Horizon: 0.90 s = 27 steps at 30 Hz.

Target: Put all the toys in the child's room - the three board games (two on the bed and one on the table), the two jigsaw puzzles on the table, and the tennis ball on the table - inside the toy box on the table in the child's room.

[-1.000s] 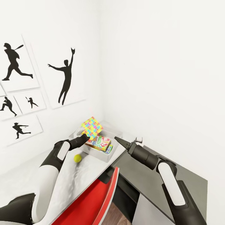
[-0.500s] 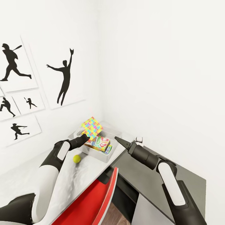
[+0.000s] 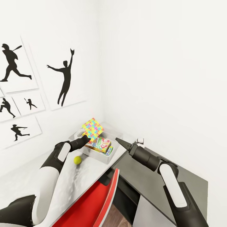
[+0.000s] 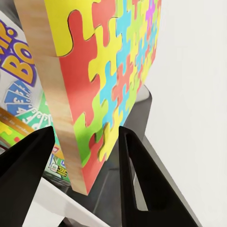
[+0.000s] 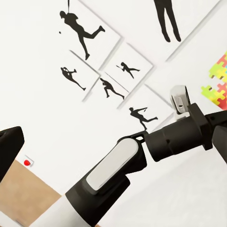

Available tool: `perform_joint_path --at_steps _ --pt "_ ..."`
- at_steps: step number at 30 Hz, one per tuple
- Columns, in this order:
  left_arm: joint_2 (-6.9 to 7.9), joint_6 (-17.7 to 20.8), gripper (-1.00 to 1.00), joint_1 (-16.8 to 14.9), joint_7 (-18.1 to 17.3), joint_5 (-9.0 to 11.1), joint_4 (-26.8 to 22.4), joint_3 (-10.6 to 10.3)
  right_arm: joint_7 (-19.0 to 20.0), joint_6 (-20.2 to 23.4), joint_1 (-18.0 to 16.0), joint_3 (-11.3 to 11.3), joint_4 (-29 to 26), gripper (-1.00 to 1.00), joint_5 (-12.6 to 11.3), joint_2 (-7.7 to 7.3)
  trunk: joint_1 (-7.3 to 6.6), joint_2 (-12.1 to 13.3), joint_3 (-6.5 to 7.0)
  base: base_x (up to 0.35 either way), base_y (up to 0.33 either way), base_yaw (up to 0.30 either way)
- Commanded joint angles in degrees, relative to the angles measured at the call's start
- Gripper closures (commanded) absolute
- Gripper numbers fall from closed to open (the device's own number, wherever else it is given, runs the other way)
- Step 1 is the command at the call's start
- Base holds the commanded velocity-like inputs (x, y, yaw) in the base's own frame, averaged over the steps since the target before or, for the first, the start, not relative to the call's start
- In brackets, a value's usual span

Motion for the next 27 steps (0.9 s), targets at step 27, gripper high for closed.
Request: perform_joint_path --at_steps 27 --pt "-0.11 0.5 1.00 -0.1 0.0 0.1 0.0 0.4 0.1 0.4 -0.1 0.0 0.0 -1.00 -0.2 0.04 0.04 -0.1 -2.44 0.000 0.000 0.000"
